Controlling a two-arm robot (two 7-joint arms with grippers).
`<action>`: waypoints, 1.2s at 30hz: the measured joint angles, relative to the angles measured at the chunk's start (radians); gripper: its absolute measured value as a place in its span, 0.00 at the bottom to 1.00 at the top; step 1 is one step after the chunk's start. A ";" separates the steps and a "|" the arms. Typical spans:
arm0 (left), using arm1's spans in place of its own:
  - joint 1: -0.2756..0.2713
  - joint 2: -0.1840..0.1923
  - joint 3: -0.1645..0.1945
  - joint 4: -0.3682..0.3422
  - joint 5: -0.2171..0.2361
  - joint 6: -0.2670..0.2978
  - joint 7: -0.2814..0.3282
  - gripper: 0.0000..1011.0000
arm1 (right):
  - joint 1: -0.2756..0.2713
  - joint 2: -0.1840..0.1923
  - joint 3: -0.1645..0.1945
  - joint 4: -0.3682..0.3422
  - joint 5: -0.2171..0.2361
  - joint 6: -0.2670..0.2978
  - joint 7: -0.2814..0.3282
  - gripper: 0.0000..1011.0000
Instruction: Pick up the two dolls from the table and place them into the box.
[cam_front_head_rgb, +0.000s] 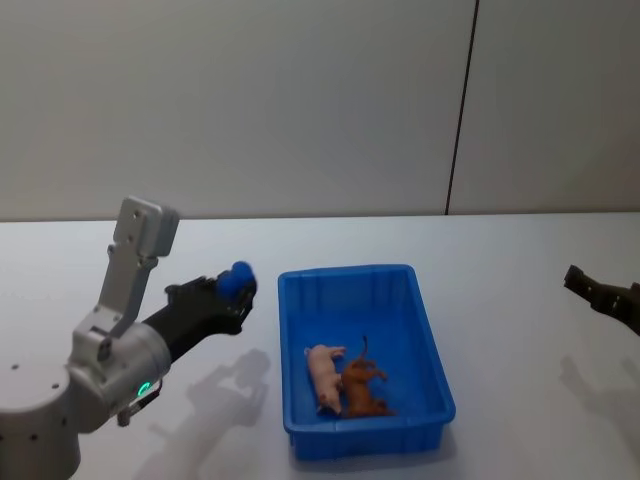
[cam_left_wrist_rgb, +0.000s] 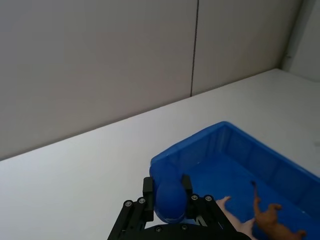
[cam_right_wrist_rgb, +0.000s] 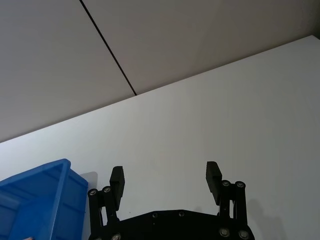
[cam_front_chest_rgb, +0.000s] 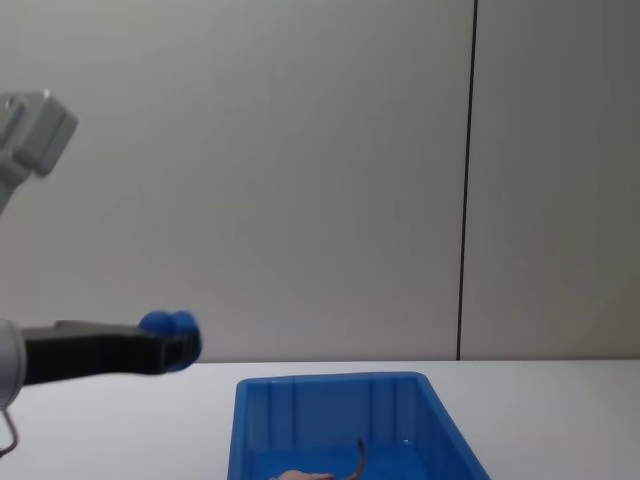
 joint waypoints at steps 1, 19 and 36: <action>-0.002 -0.001 0.000 -0.001 -0.001 -0.001 -0.007 0.33 | 0.000 0.000 0.000 0.000 0.000 0.000 0.000 0.99; -0.095 -0.053 0.029 0.048 -0.014 0.035 -0.256 0.22 | 0.000 0.000 0.000 0.000 0.000 0.000 0.000 0.99; -0.195 -0.116 0.086 0.178 0.072 0.138 -0.481 0.24 | 0.000 0.000 0.000 0.000 0.000 0.000 0.000 0.99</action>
